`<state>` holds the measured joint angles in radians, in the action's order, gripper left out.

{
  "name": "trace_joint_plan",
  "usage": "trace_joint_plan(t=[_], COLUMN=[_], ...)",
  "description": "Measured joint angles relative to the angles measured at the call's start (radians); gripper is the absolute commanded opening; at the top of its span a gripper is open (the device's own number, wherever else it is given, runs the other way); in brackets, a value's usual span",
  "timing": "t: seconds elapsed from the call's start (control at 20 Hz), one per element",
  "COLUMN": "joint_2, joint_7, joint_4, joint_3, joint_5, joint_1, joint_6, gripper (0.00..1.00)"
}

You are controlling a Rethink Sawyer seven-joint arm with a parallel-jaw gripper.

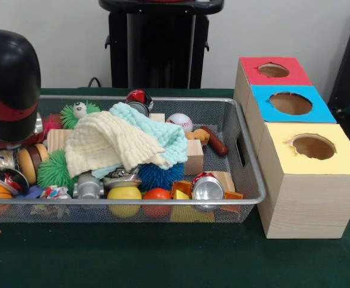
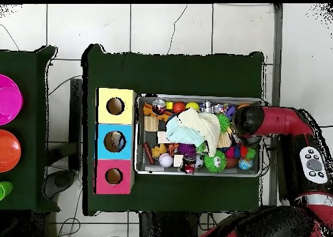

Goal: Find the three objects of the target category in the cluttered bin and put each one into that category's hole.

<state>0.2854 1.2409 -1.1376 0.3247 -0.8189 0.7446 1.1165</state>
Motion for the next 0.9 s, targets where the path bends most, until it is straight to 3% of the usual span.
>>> trace_joint_plan(t=[0.2,0.25,0.9], joint_2=[-0.002,-0.002,-0.013], joint_7=[0.0,0.0,0.0], joint_4=[0.002,0.003,0.011], joint_3=[0.004,0.006,0.029], joint_5=[0.0,0.0,-0.007], joint_1=[0.003,0.004,0.021], joint_6=[0.0,0.0,-0.019], gripper=[1.0,0.0,0.0])
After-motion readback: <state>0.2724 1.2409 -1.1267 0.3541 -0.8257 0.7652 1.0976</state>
